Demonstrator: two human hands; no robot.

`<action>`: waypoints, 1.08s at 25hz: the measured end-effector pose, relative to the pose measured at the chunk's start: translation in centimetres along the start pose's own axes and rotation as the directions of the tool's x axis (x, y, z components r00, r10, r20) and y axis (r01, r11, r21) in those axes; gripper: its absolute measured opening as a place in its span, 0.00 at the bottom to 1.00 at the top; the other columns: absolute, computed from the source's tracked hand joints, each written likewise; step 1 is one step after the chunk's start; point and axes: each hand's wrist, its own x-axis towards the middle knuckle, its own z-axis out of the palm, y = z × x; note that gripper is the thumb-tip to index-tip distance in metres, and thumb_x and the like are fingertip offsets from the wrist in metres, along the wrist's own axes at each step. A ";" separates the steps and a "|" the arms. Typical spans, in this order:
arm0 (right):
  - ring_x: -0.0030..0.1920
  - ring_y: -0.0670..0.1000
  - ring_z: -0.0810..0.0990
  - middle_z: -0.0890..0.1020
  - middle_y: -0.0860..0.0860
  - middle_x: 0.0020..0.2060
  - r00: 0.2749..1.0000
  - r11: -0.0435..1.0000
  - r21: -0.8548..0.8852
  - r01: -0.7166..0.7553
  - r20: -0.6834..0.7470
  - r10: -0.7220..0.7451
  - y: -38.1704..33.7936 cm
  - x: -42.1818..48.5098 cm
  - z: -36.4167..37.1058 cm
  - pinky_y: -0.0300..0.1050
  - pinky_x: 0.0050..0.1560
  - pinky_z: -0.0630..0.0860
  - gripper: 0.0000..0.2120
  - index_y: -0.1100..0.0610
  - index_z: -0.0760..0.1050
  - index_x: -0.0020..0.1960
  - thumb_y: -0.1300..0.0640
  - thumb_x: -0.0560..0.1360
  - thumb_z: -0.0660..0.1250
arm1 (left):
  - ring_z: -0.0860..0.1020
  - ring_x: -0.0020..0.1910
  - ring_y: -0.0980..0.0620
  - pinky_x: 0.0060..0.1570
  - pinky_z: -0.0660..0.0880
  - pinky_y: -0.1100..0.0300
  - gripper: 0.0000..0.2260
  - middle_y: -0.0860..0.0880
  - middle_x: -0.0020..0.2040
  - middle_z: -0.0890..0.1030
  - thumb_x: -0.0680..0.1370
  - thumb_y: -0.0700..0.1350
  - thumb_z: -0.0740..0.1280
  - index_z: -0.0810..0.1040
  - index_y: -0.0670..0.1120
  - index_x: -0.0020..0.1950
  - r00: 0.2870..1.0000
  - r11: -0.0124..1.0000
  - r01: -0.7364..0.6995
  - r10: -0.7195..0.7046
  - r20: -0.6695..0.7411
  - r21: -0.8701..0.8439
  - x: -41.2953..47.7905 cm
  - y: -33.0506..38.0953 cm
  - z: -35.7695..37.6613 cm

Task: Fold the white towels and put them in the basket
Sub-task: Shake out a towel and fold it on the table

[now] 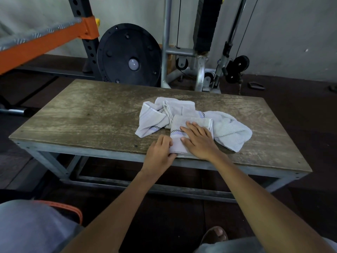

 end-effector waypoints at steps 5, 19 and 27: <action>0.77 0.47 0.42 0.47 0.45 0.78 1.000 1.000 -0.018 -0.009 -0.013 0.008 -0.2 0.0 0.0 0.50 0.74 0.41 0.24 0.45 0.50 0.76 0.43 0.81 0.45 | 0.72 0.41 0.54 0.39 0.73 0.60 0.11 0.51 0.45 0.71 0.69 0.39 0.69 0.70 0.44 0.48 0.976 0.952 0.209 -0.217 -0.013 -0.224 -1.9 0.4 0.1; 0.77 0.48 0.45 0.51 0.47 0.78 0.991 0.990 -0.051 0.133 -0.007 -0.134 0.8 -1.3 -1.0 0.49 0.74 0.43 0.31 0.49 0.52 0.77 0.36 0.78 0.42 | 0.59 0.73 0.51 0.68 0.55 0.49 0.21 0.51 0.75 0.62 0.80 0.49 0.53 0.62 0.50 0.74 0.930 0.988 0.116 -0.144 0.338 0.102 8.8 -0.7 -0.1; 0.64 0.54 0.65 0.76 0.50 0.59 0.983 0.938 -0.299 -0.175 0.006 0.185 4.5 3.7 -6.5 0.54 0.59 0.57 0.13 0.50 0.74 0.56 0.46 0.77 0.58 | 0.72 0.58 0.47 0.58 0.60 0.47 0.09 0.50 0.50 0.78 0.77 0.53 0.62 0.77 0.49 0.46 0.835 0.961 0.177 -0.261 0.485 0.213 14.0 -0.5 -0.1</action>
